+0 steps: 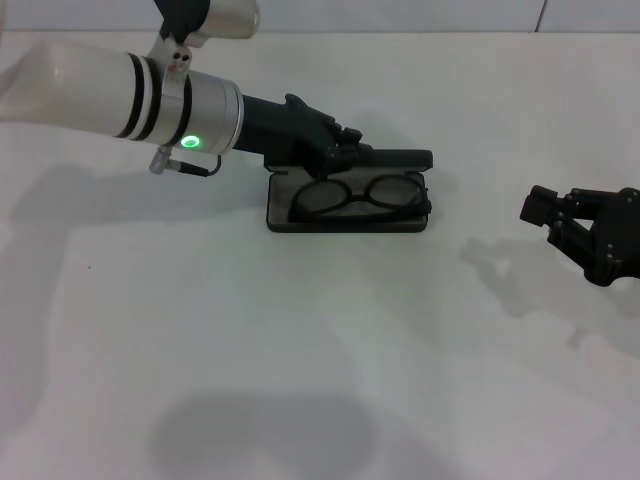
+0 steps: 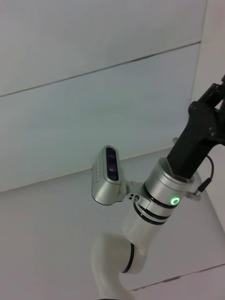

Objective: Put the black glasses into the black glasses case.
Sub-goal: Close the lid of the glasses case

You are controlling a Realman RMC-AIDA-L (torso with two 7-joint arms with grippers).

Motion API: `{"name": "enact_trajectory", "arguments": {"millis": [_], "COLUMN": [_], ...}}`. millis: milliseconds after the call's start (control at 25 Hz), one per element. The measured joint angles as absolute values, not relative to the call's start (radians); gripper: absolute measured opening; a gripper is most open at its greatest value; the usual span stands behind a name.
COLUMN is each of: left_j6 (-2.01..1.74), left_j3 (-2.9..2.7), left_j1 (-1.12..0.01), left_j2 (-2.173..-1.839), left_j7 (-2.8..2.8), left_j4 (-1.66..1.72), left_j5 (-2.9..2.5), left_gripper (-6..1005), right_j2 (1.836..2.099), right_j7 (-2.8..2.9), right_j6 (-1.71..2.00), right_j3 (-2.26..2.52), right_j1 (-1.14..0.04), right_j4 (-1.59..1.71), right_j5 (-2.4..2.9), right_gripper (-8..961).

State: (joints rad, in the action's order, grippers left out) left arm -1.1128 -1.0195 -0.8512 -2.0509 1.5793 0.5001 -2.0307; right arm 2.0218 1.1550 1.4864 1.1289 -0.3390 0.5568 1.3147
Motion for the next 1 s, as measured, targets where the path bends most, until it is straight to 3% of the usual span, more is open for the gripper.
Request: {"name": "enact_trajectory", "arguments": {"millis": [1000], "left_j6": [-1.197], "left_j3": [-1.086], "left_j1": [-0.823], "left_j2": [-2.082], "left_j7": [1.570], "left_j4": [0.511], "left_j5": [-2.029], "left_gripper": [243], "right_j2": [2.020], "right_j7": [1.144], "right_j6": [1.486], "right_j3": [1.129], "right_j1": [-0.344], "right_j4": [0.543], "right_j5": [1.315], "right_gripper": [131]}}
